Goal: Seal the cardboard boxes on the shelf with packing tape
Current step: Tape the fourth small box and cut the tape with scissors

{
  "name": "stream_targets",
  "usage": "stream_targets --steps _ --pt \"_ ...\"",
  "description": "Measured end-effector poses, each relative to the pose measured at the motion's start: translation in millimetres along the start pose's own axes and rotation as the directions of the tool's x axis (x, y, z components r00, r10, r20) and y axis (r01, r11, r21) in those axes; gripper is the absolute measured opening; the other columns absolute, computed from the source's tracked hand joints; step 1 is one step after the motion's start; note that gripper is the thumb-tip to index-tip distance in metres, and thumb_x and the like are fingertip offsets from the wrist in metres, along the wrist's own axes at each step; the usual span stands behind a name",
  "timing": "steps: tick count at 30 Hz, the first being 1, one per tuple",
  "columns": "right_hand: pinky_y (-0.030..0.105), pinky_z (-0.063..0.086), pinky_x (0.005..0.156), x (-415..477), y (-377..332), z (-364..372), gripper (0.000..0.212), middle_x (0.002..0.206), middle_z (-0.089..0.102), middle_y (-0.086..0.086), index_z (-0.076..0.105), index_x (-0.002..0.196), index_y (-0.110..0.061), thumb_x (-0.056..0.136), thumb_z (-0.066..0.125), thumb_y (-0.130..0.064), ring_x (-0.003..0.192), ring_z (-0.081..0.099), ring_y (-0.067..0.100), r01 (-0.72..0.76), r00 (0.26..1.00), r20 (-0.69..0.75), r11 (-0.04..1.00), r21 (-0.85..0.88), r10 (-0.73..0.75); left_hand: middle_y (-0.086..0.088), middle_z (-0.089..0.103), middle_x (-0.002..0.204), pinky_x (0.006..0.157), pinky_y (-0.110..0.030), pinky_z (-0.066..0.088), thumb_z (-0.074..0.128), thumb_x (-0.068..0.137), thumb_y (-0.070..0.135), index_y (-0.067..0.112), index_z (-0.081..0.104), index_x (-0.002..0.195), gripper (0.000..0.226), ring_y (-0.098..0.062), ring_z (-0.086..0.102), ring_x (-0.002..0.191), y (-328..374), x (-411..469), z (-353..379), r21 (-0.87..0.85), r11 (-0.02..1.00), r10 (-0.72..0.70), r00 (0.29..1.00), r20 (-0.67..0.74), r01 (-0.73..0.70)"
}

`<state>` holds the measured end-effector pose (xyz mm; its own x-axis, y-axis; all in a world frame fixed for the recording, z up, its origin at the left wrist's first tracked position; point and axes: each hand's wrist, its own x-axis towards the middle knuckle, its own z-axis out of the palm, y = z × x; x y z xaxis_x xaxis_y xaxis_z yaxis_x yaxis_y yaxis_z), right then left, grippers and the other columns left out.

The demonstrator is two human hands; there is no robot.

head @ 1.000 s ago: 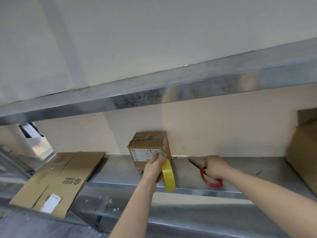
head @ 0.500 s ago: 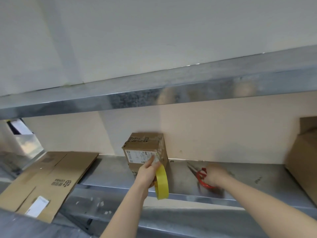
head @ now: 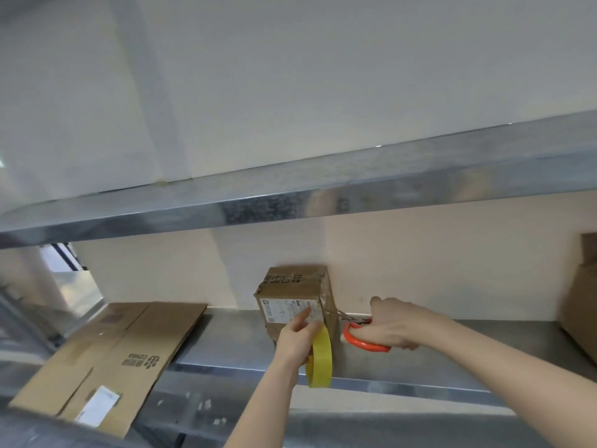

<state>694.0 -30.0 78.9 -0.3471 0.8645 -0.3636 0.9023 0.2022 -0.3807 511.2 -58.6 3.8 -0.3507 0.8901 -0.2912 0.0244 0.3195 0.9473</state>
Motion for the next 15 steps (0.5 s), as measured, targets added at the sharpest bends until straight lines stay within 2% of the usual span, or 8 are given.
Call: stream_targets --steps 4,6,9,12,15 --pt "0.022 0.043 0.054 4 -21 1 0.068 0.095 0.062 0.008 0.053 0.113 -0.009 0.077 0.051 -0.066 0.068 0.060 0.023 -0.075 0.994 0.077 0.997 0.037 0.072 0.002 0.064 0.093 0.046 -0.014 0.041 0.058 0.094 0.024 0.026 0.048 0.137 0.044 -0.008 0.052 0.063 1 -3 -3 0.005 1.000 -0.001 0.998 0.058 0.001" --pt "0.022 0.041 0.054 8 -28 -1 0.064 0.094 0.061 0.009 0.056 0.101 -0.008 0.077 0.052 -0.066 0.064 0.056 0.024 -0.093 0.991 0.101 0.994 0.056 0.087 -0.002 0.063 0.087 0.042 -0.013 0.039 0.059 0.094 0.023 0.027 0.047 0.139 0.047 -0.007 0.048 0.058 -1 -2 -4 -0.005 1.000 -0.004 0.997 0.082 0.004" --pt "0.023 0.039 0.054 12 -36 -5 0.055 0.078 0.053 0.008 0.053 0.082 -0.009 0.079 0.052 -0.064 0.059 0.051 0.022 -0.116 0.987 0.120 0.993 0.030 0.111 -0.002 0.059 0.086 0.040 -0.012 0.036 0.059 0.094 0.023 0.029 0.045 0.140 0.048 -0.007 0.043 0.057 -2 0 -6 -0.007 1.000 -0.013 0.995 0.100 0.013" --pt "0.023 0.039 0.054 14 -46 -6 0.054 0.076 0.048 0.007 0.053 0.088 -0.008 0.080 0.054 -0.061 0.061 0.051 0.022 -0.149 0.982 0.124 0.989 0.019 0.145 0.002 0.043 0.062 0.038 -0.015 0.029 0.059 0.093 0.022 0.029 0.046 0.140 0.050 -0.005 0.033 0.043 -6 4 -9 -0.017 1.000 -0.005 0.993 0.120 0.007" --pt "0.024 0.040 0.054 18 -54 -5 0.051 0.075 0.046 0.006 0.050 0.077 -0.010 0.081 0.055 -0.061 0.061 0.051 0.021 -0.135 0.983 0.124 0.991 0.005 0.133 0.002 0.049 0.065 0.039 -0.016 0.027 0.061 0.092 0.021 0.027 0.050 0.137 0.047 -0.003 0.032 0.036 -8 10 -12 -0.013 1.000 -0.005 0.993 0.122 0.007"
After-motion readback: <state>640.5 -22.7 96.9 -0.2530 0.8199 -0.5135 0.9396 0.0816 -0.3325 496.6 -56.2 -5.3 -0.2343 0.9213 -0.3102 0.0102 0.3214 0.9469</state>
